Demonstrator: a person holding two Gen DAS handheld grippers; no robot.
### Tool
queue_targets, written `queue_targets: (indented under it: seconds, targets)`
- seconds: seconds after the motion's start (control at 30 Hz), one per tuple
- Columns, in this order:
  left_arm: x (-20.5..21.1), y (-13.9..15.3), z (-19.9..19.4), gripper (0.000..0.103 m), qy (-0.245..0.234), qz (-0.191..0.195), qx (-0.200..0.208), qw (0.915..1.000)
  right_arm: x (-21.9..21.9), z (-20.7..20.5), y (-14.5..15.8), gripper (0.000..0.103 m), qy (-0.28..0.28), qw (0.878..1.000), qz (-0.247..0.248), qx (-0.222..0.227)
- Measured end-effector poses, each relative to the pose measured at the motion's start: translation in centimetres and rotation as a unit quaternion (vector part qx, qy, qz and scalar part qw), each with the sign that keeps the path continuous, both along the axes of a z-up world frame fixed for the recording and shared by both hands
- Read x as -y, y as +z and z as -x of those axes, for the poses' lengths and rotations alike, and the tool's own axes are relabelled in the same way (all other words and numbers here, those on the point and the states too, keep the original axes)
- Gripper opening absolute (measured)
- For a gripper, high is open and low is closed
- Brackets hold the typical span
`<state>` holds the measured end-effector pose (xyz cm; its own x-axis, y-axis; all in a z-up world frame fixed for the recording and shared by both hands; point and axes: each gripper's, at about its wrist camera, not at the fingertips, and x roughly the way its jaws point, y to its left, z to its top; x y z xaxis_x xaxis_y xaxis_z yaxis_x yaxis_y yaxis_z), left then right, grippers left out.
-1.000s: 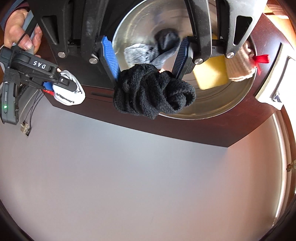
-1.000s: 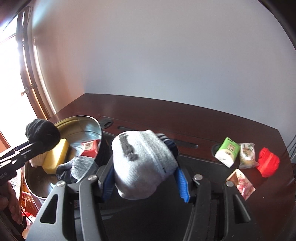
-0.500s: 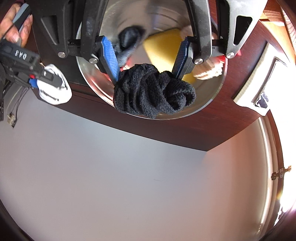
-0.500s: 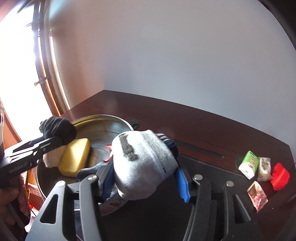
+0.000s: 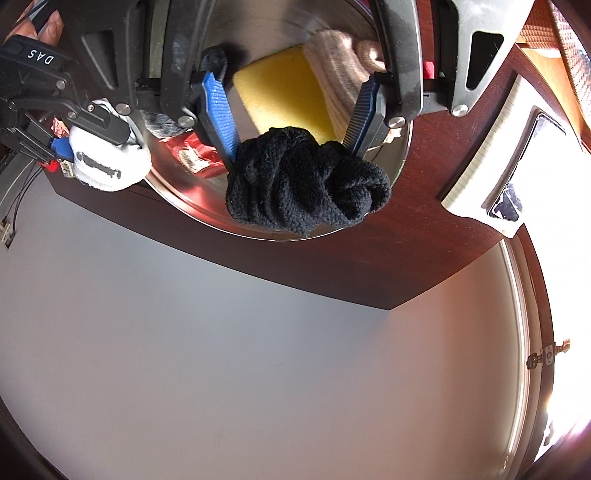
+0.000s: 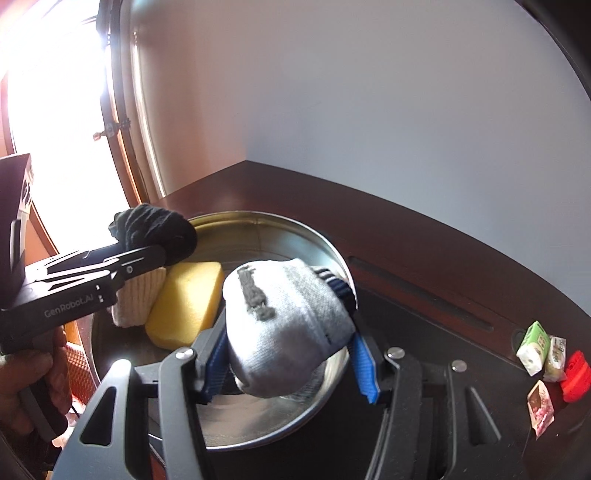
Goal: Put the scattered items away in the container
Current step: 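Open the right gripper to drop the sock while the left releases the black cap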
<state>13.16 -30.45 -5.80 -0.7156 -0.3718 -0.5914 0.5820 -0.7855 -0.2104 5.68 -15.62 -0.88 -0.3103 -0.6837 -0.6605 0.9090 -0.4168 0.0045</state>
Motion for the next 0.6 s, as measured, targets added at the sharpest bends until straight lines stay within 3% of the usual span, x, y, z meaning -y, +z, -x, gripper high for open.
queue_targets:
  seconds: [0.6]
  targets:
    - [3.6,-2.7,0.5,0.059,0.023,-0.003,0.02,0.9995,1.8,-0.4,-1.2,0.058,0.011,1.0,-0.024,-0.004]
